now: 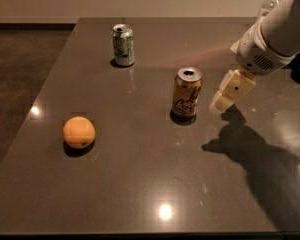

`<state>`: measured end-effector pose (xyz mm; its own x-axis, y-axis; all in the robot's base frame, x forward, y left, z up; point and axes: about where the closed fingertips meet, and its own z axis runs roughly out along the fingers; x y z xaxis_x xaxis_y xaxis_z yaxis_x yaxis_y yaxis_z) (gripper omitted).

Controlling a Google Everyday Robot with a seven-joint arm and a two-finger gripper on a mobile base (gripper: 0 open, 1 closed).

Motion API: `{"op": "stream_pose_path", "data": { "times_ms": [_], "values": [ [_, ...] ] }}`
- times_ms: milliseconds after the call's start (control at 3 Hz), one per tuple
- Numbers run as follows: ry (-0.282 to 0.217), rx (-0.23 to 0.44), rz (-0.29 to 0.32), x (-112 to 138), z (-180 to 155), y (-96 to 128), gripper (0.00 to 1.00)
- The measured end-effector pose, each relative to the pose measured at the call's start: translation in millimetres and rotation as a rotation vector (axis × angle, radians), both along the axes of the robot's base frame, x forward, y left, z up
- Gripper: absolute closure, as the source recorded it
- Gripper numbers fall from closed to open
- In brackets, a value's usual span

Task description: Knock orange can over

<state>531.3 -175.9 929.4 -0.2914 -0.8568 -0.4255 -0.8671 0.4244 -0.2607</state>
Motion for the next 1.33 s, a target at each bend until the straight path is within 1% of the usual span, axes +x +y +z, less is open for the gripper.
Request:
{"op": "stream_pose_path", "data": {
  "times_ms": [333,667,1000,1333],
  "values": [
    [-0.018,0.080,0.008,14.4,-12.0,12.5,0.00],
    [-0.004,0.149,0.045,16.2,-21.7,28.9,0.00],
    [-0.004,0.203,0.096,16.6,-24.2,49.6,0.00],
    [-0.005,0.240,0.129,16.8,-22.6,61.9,0.00]
  ]
}}
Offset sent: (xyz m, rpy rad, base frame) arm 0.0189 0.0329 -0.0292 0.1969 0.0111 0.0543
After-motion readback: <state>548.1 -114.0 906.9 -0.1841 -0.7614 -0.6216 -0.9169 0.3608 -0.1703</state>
